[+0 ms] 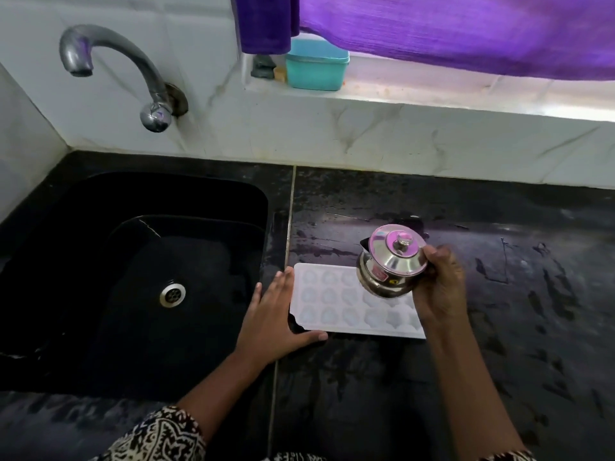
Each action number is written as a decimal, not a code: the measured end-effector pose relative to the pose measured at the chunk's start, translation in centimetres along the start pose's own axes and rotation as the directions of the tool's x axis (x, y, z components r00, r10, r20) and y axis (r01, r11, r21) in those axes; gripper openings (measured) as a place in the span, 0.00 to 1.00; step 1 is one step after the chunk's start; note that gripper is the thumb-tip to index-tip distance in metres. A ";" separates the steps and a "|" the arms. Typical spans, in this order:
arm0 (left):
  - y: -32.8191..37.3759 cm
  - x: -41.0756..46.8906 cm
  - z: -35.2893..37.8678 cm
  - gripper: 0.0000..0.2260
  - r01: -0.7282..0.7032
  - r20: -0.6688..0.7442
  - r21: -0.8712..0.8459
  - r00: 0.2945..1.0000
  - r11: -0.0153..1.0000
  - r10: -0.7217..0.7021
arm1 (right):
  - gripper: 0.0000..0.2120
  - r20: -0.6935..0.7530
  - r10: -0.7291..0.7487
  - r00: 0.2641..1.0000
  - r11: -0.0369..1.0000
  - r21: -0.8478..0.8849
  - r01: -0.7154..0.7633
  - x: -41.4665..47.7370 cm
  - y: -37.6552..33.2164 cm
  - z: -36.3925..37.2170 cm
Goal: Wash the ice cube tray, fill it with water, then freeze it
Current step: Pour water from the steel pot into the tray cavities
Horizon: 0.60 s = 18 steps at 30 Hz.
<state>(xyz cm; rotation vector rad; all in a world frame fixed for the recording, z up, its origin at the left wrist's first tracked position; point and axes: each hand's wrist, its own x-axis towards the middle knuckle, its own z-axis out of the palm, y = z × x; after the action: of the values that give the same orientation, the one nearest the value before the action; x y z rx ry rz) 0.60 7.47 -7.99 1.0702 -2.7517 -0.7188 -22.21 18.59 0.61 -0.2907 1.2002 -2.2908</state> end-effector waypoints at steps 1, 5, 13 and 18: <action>-0.1 0.0 0.1 0.58 -0.007 0.000 0.007 1.000 1.000 0.007 | 0.25 -0.004 0.010 1.000 1.000 0.003 -0.010 -0.1 0.4 0.2; -0.3 0.0 0.3 0.54 -0.002 -0.012 0.010 1.000 1.000 0.002 | 0.25 -0.027 0.028 0.999 1.000 -0.002 -0.028 -0.5 1.5 0.8; -2.1 1.1 -2.4 0.49 -0.019 0.168 -0.286 0.983 0.958 0.070 | 0.21 -0.104 0.062 0.993 0.998 0.027 -0.059 -1.0 0.2 0.8; -3.6 7.0 -7.3 0.41 -0.074 0.448 -0.147 0.884 0.986 0.133 | 0.21 -0.131 0.026 0.991 0.997 0.069 -0.017 -0.9 -1.9 0.3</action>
<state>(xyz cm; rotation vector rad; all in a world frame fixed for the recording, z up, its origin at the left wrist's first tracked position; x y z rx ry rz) -0.57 -2.28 -3.74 0.8006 -3.0558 -1.2526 -22.00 19.80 2.40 -0.1026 1.1802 -2.3576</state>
